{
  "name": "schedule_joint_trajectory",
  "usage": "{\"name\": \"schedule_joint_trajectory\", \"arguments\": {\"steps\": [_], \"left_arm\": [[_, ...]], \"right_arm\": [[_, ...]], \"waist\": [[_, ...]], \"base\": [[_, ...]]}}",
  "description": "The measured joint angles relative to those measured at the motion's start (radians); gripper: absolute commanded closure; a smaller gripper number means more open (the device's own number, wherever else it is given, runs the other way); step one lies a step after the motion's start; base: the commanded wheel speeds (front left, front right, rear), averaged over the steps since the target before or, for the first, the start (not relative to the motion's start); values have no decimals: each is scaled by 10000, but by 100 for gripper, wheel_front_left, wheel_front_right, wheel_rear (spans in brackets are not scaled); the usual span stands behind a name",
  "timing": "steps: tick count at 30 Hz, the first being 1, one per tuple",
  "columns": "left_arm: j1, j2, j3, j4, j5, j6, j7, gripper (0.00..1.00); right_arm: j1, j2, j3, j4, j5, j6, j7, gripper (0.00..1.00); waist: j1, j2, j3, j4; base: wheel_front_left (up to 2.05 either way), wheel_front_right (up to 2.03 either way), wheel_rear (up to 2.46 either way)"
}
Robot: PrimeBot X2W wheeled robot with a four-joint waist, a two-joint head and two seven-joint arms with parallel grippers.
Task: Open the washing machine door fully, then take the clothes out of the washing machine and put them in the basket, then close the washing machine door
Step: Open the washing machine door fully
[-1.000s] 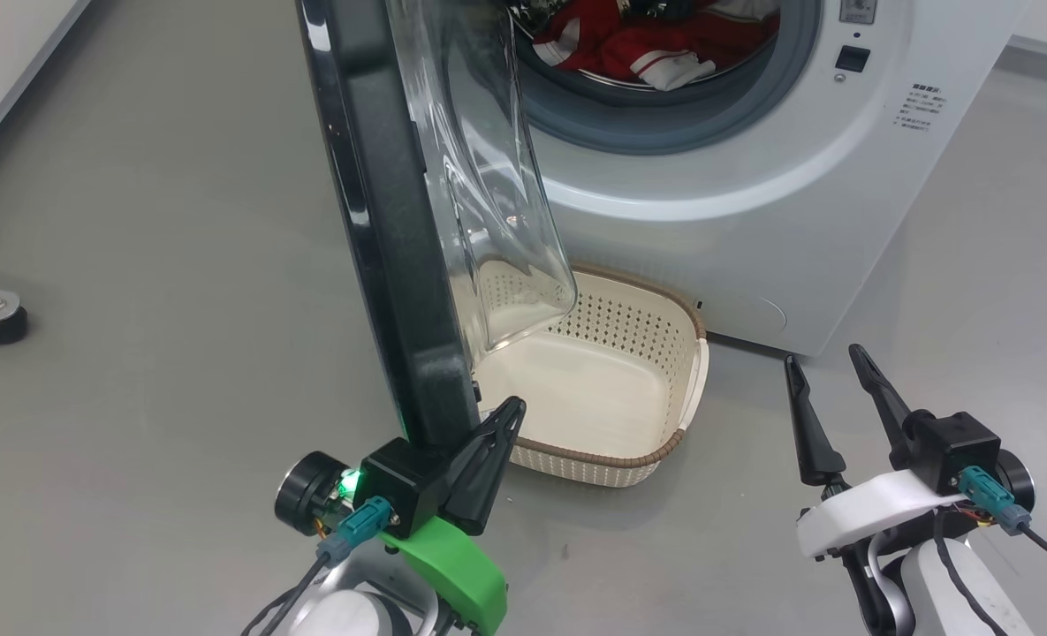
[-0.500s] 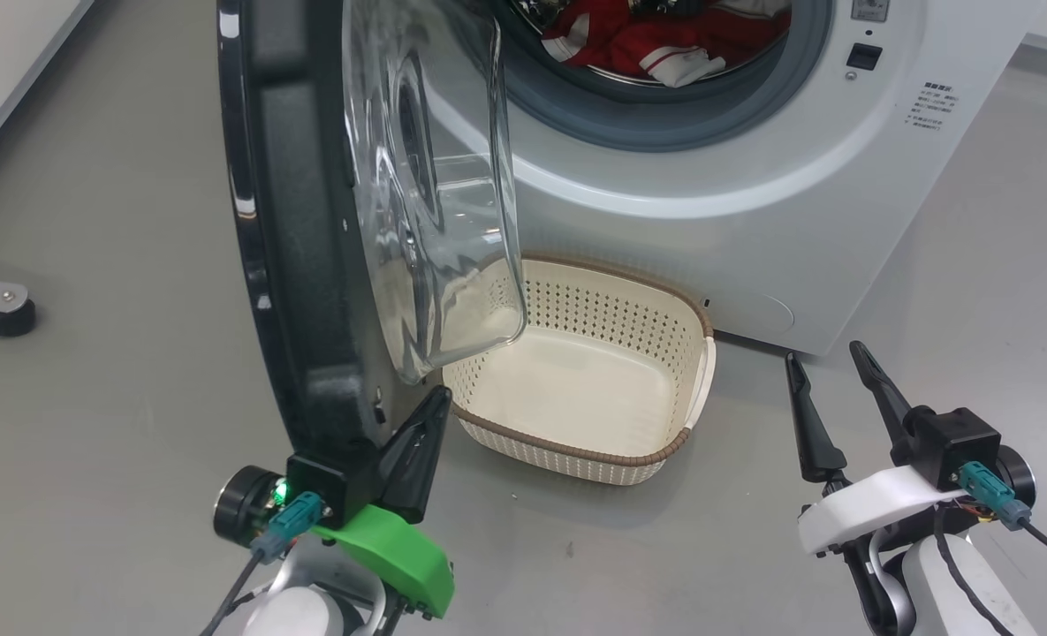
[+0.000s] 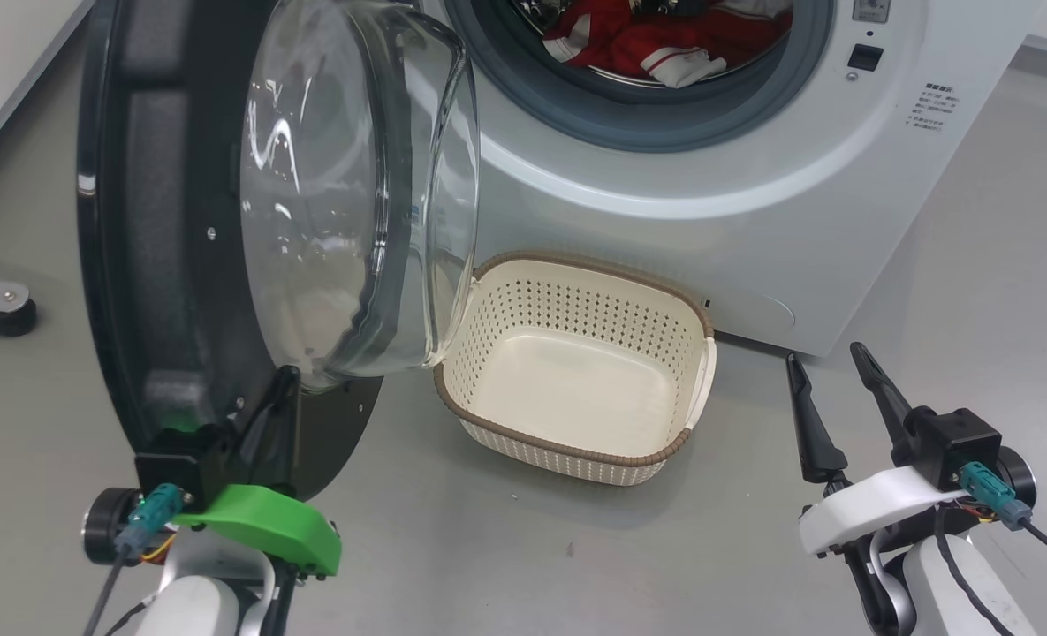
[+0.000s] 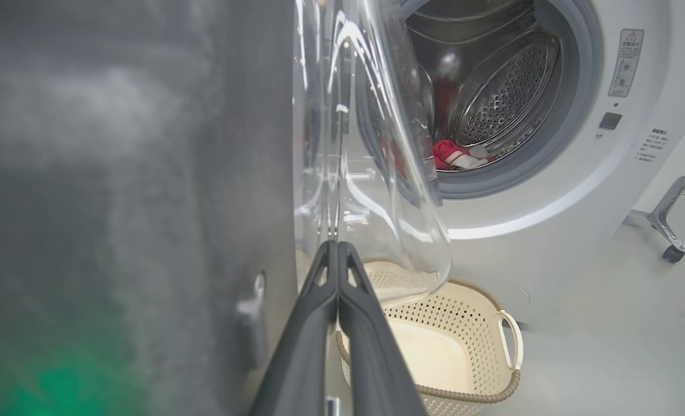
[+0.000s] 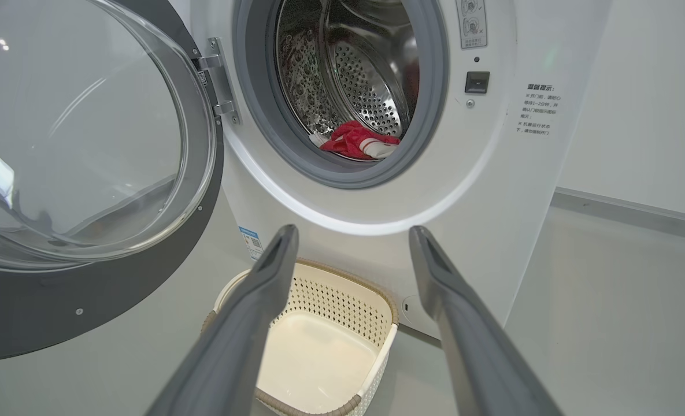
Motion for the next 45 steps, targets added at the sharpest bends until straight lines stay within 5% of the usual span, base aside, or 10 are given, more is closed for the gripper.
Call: {"name": "schedule_joint_trajectory", "arguments": {"steps": [28, 45], "left_arm": [[-1337, 721, 3363, 2121, -616, 31, -1327, 100], [-1827, 984, 3618, 3179, -430, 42, -1651, 100]], "right_arm": [[-337, -90, -75, 0, -288, 123, 0, 0], [-469, -102, -132, 69, -290, 178, 0, 0]], "waist": [[0, 0, 501, -56], [0, 0, 528, -130]], "base": [[0, 0, 0], [0, 0, 0]]}}
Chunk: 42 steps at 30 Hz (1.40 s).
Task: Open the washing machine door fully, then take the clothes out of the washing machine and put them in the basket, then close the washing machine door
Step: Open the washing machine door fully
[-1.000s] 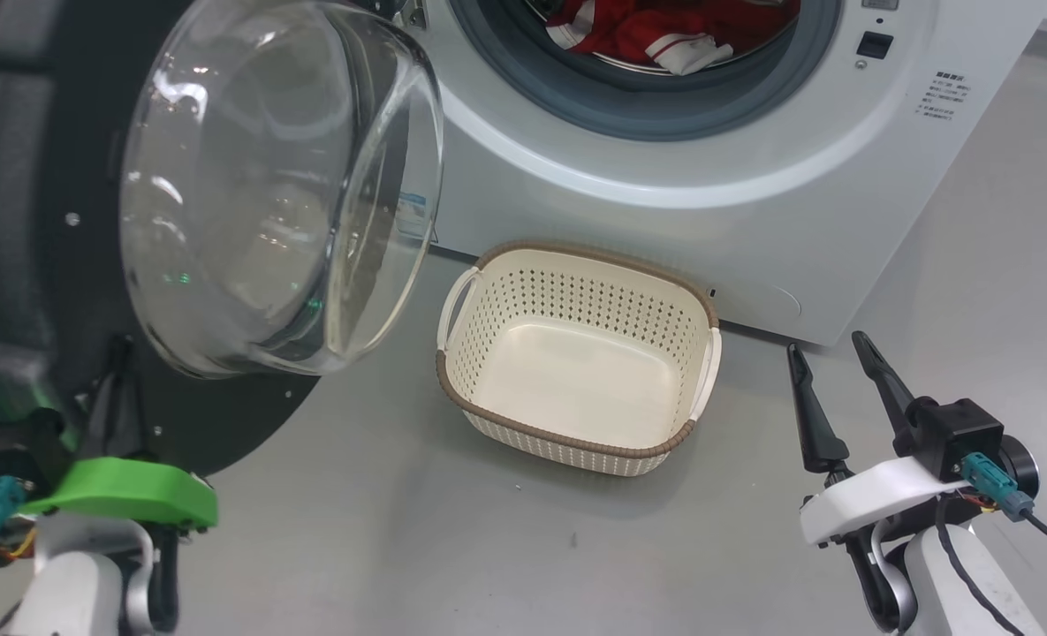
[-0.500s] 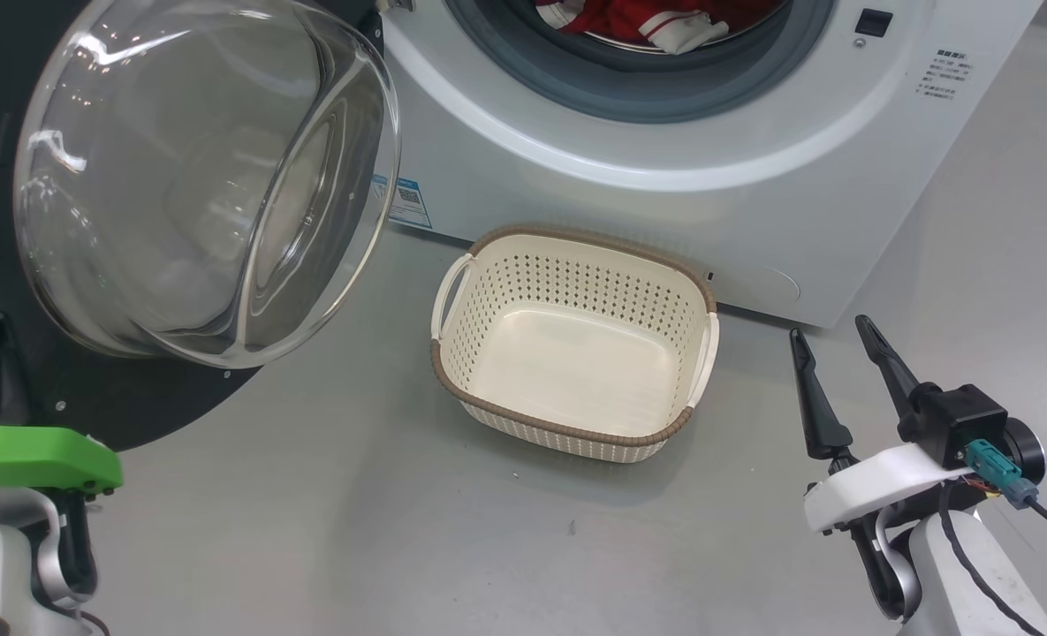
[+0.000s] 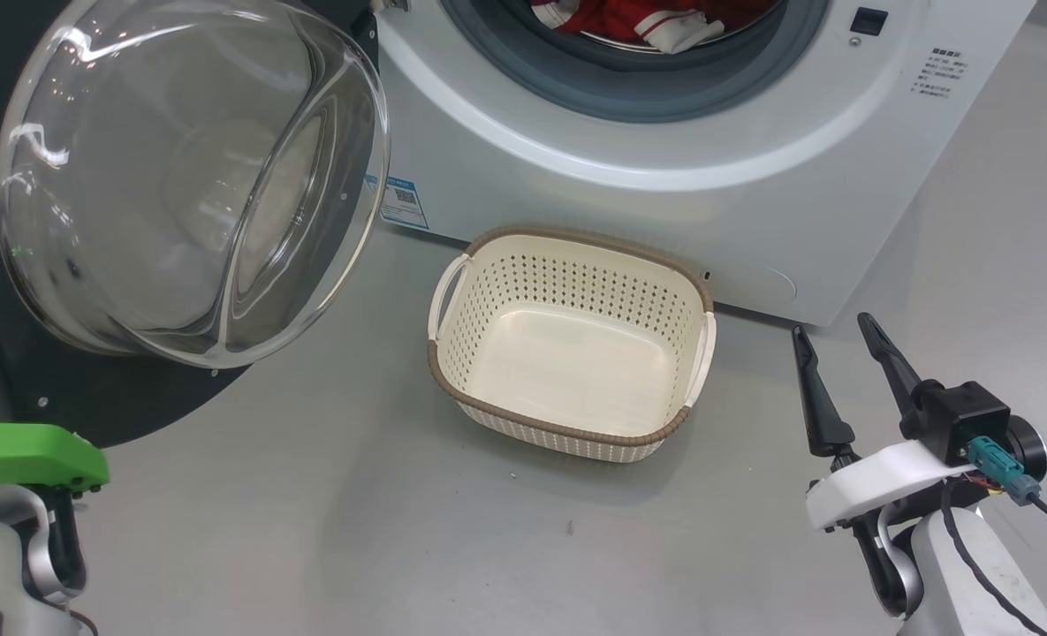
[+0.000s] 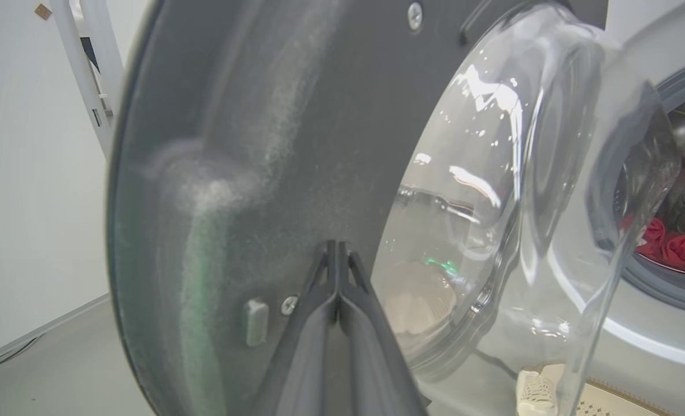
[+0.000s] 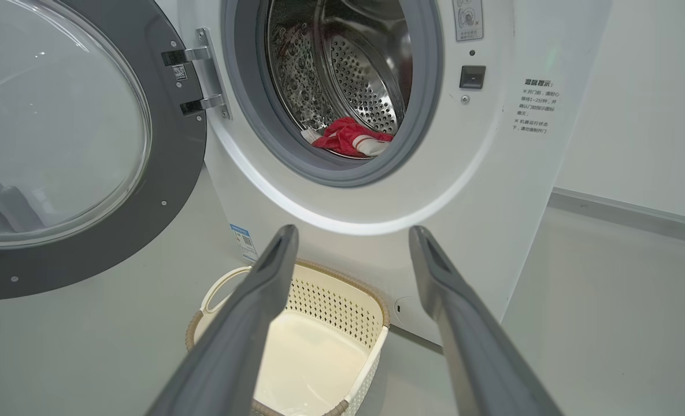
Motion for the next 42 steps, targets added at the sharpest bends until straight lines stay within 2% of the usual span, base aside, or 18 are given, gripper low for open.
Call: {"name": "schedule_joint_trajectory", "arguments": {"steps": [7, 22, 24, 25, 26, 35, 42], "left_arm": [[149, -132, -238, -362, 441, 77, -98, 100], [1789, -1018, -1507, -1517, 1104, -29, -100, 100], [1963, -1099, -1712, -1607, 1151, -104, -100, 55], [2051, -1122, -1787, -1645, 1154, -130, -100, 4], [2051, -1122, -1787, -1645, 1154, -130, -100, 0], [2399, -1166, -2345, -2121, 1360, -330, -86, 0], [2592, -1170, -2489, -2234, 1358, -378, 105, 0]], "right_arm": [[-20, 33, 36, 73, -63, 48, 0, 0], [118, 171, 4, 205, -58, 77, 0, 0], [186, 198, 2, 232, -54, 77, 0, 0], [228, 211, 6, 240, -54, 77, 0, 0], [228, 211, 6, 240, -54, 77, 0, 0], [293, 291, 176, 253, -48, 86, 0, 0], [337, 336, 353, 190, -19, 86, 0, 0]], "waist": [[0, 0, -135, -60], [0, 0, -662, -228], [0, 0, -747, -267], [0, 0, -789, -290], [0, 0, -789, -290], [0, 0, -1040, -744], [0, 0, -1149, -1481]], "base": [[0, 0, 0], [0, 0, 0], [0, 0, 0], [0, 0, 0], [0, 0, 0], [0, 0, 0], [0, 0, 0]]}}
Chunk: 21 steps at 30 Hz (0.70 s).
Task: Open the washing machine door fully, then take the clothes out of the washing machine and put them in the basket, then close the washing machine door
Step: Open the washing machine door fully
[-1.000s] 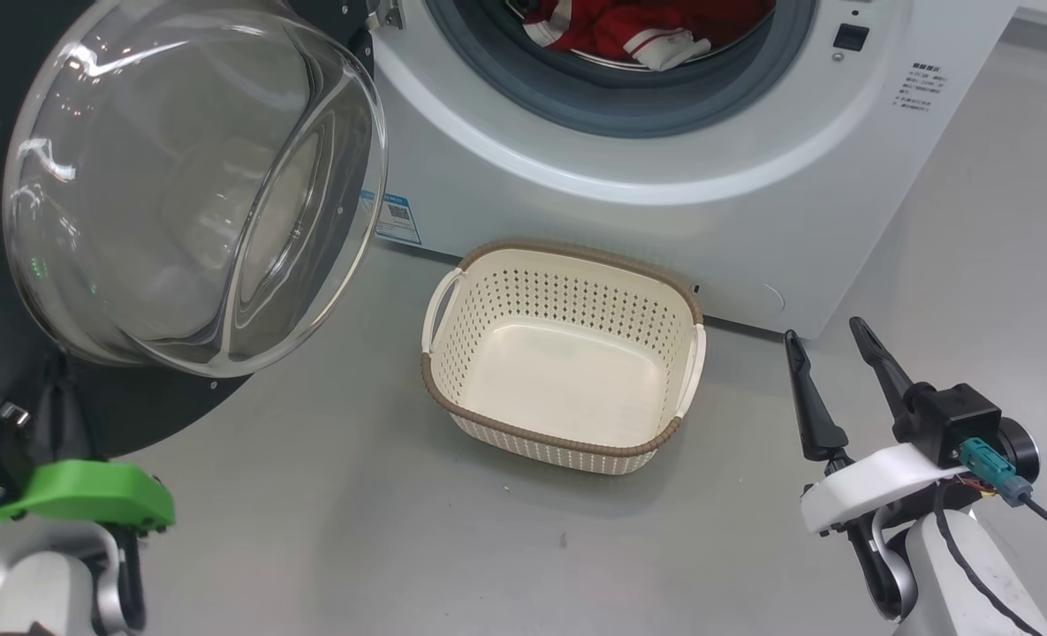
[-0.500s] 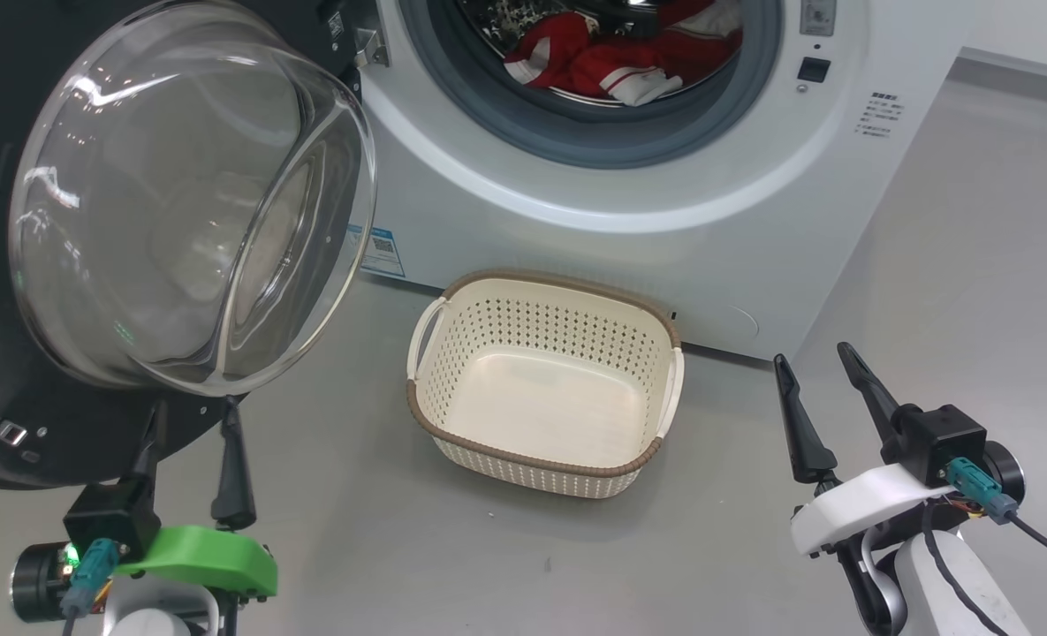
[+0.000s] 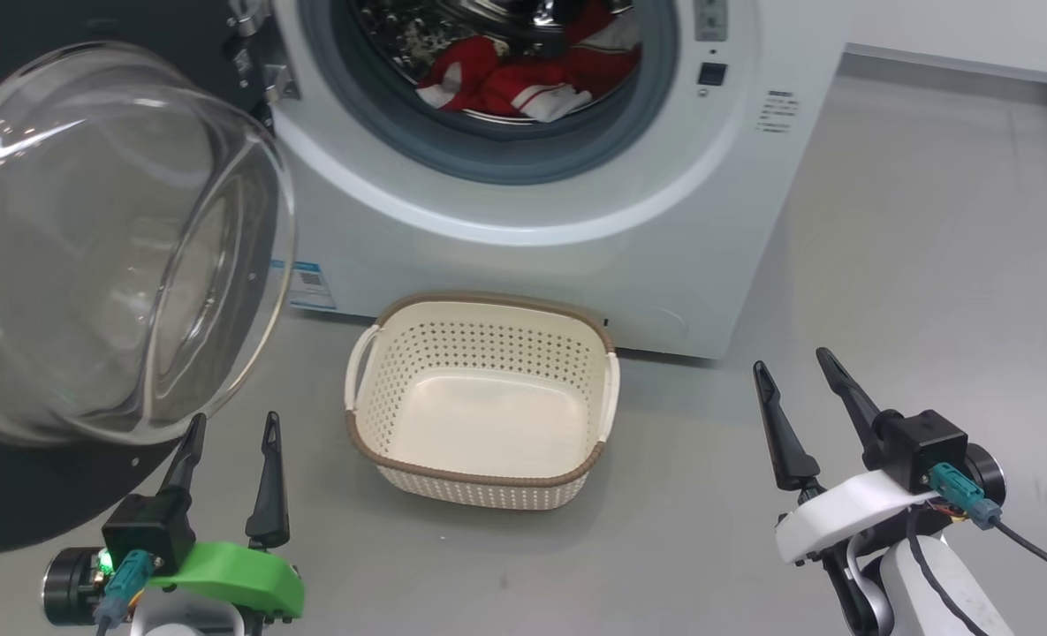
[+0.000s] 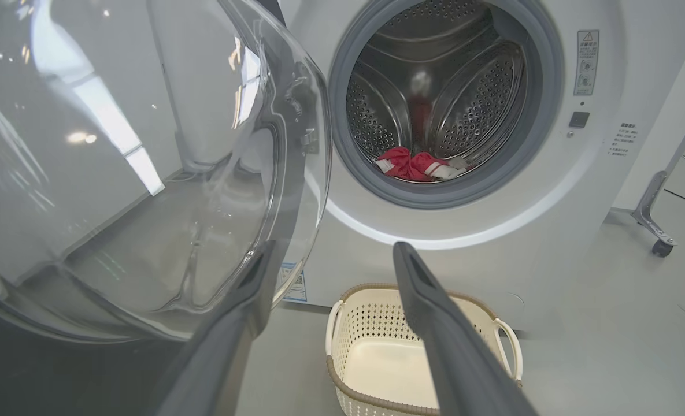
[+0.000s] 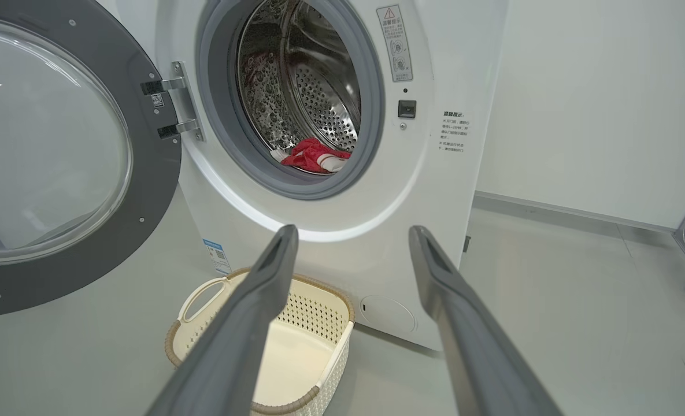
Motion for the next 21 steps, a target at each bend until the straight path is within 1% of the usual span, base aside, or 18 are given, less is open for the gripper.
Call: {"name": "schedule_joint_trajectory", "arguments": {"steps": [14, 21], "left_arm": [[239, 54, -36, -203, 148, 67, 453, 0], [248, 35, -249, -215, 293, 111, 767, 0]], "right_arm": [[301, 38, 52, -136, 174, 0, 0, 0], [476, 52, -86, -190, 270, -13, 0, 0]], "waist": [[0, 0, -136, -1631], [0, 0, -259, -2150]], "base": [[0, 0, 0], [0, 0, 0]]}}
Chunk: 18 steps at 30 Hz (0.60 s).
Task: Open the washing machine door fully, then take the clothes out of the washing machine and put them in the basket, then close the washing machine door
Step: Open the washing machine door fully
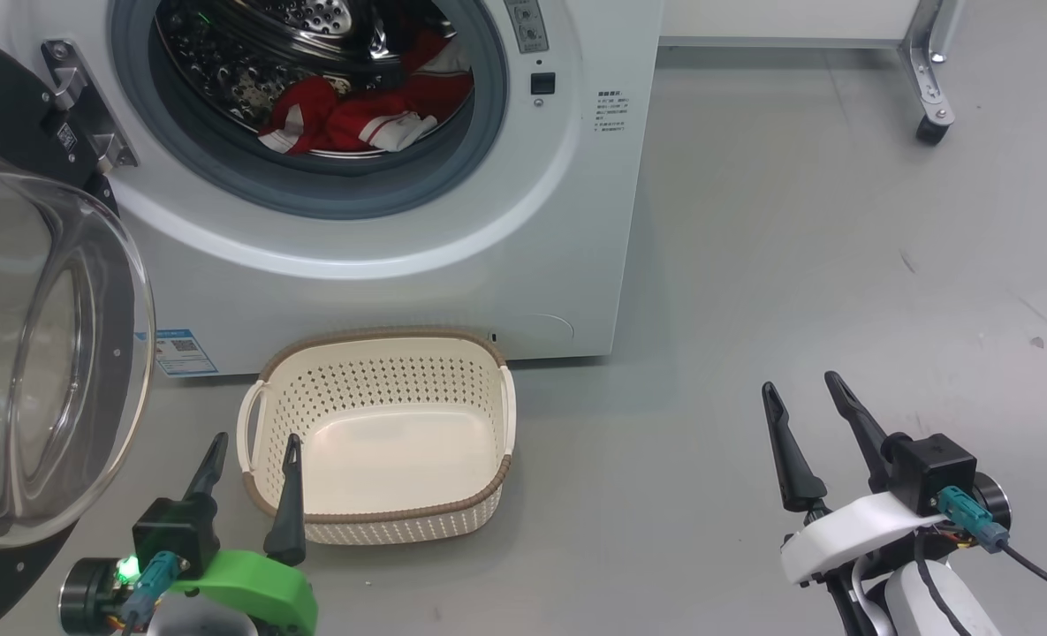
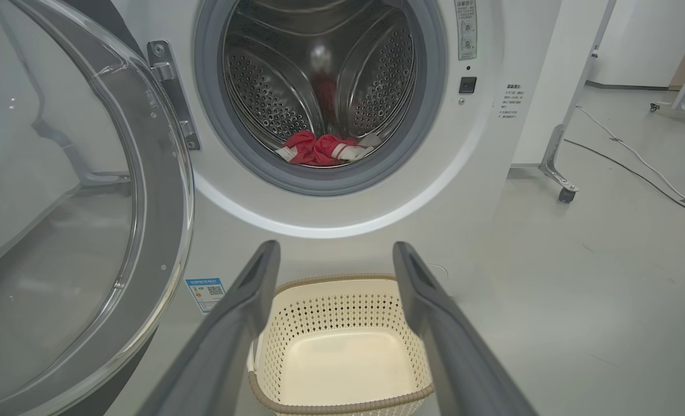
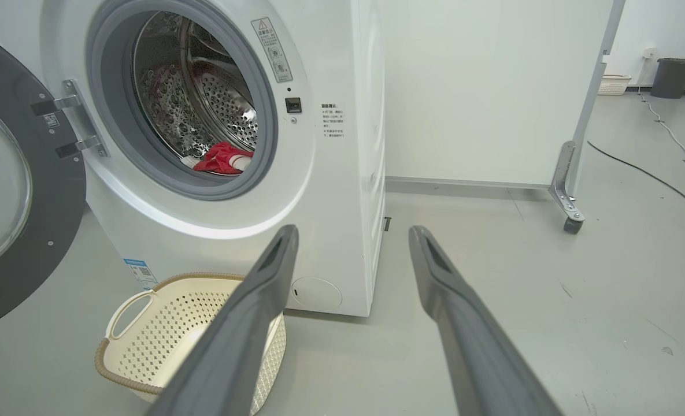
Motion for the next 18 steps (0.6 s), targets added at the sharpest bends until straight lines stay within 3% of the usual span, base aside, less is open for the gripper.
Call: {"name": "schedule_joint_trajectory", "arguments": {"steps": [18], "left_arm": [[84, -31, -77, -207, 107, 92, 274, 0]], "right_arm": [[117, 35, 6, -104, 36, -2, 0, 0]], "waist": [[0, 0, -103, 27]], "base": [[0, 0, 0]]}}
